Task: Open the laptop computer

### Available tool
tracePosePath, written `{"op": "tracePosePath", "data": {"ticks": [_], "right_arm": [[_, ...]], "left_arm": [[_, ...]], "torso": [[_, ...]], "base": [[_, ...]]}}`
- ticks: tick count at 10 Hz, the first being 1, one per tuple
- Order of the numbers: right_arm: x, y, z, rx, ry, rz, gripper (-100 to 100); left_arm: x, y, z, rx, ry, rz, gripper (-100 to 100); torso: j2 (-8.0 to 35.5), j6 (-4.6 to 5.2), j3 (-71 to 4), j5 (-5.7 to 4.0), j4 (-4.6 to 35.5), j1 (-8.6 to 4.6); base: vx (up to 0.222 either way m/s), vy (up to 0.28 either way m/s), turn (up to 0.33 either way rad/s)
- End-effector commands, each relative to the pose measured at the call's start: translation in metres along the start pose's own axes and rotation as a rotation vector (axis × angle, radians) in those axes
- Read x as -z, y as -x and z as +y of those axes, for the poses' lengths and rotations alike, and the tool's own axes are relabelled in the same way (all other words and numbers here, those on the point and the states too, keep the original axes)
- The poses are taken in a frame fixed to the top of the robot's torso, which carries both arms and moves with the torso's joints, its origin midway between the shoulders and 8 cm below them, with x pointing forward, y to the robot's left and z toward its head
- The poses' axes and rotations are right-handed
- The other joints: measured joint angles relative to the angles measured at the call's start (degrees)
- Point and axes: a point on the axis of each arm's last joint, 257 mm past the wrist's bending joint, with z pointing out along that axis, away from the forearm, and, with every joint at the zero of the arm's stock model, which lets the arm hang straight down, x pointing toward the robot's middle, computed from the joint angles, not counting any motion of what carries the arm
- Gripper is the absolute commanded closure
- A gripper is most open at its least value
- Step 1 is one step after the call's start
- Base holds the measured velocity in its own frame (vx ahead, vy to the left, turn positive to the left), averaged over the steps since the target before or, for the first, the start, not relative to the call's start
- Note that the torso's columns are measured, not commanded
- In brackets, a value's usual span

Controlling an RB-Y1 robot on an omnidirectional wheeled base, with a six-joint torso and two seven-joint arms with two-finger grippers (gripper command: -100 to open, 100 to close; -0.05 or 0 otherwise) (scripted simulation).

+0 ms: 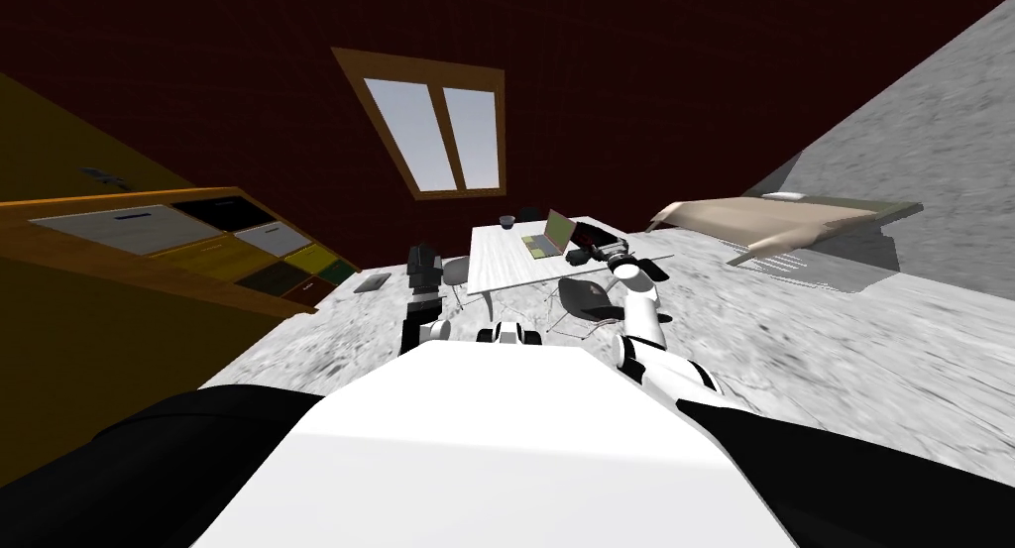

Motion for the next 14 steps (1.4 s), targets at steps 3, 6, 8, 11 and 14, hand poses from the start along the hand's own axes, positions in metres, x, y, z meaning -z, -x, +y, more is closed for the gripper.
{"op": "tracePosePath", "data": {"ticks": [3,6,8,11,14], "right_arm": [[-0.02,0.003,0.007,-0.227,-0.078,-0.035,-100],[-0.024,0.021,-0.004,-0.339,-0.144,-0.086,-100],[-0.028,0.022,-0.006,-0.437,-0.182,-0.102,-100],[-0.036,0.002,0.0,-0.611,-0.24,-0.085,-100],[-0.034,0.013,-0.013,-0.72,-0.297,-0.125,-100]], "left_arm": [[0.0,0.0,0.0,0.0,0.0,0.0,0],[0.0,0.0,0.0,0.0,0.0,0.0,0],[0.0,0.0,0.0,0.0,0.0,0.0,0],[0.0,0.0,0.0,0.0,0.0,0.0,0],[0.0,0.0,0.0,0.0,0.0,0.0,0]], "torso": [[-0.01,0.06,0.0,-0.03,-0.02,-0.04],[-0.04,0.01,-0.02,0.0,-0.01,-0.03],[0.0,0.02,0.0,0.0,0.0,-0.01],[-0.01,0.05,0.0,-0.02,-0.02,-0.01],[-0.01,0.02,0.0,-0.01,0.0,-0.01]], "base": [[0.007,-0.027,0.083],[0.015,-0.035,0.074],[0.01,-0.036,0.081],[0.011,-0.045,0.089],[0.013,-0.044,0.079]]}}
